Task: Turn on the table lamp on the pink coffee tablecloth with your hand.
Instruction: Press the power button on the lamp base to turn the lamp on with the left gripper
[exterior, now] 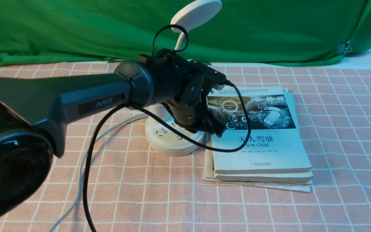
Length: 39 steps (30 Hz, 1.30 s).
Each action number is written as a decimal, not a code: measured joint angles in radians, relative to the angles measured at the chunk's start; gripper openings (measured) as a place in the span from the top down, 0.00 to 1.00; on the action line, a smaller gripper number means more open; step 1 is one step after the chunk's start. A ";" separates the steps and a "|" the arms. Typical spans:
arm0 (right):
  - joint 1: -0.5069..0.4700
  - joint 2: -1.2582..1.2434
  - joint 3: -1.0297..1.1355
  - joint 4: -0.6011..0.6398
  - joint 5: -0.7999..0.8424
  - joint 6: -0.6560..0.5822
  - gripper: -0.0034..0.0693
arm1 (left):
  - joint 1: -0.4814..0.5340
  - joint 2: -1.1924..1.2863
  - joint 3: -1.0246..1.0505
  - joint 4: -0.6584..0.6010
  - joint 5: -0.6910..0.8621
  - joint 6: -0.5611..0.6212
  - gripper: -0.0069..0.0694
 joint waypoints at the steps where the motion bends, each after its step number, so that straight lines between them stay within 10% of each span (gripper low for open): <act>1: 0.000 0.000 0.000 0.000 0.000 0.000 0.63 | 0.000 0.001 0.000 0.001 0.000 0.000 0.88; 39: 0.000 0.000 0.000 0.000 0.000 0.000 0.63 | -0.002 -0.005 0.000 0.079 -0.034 -0.079 0.88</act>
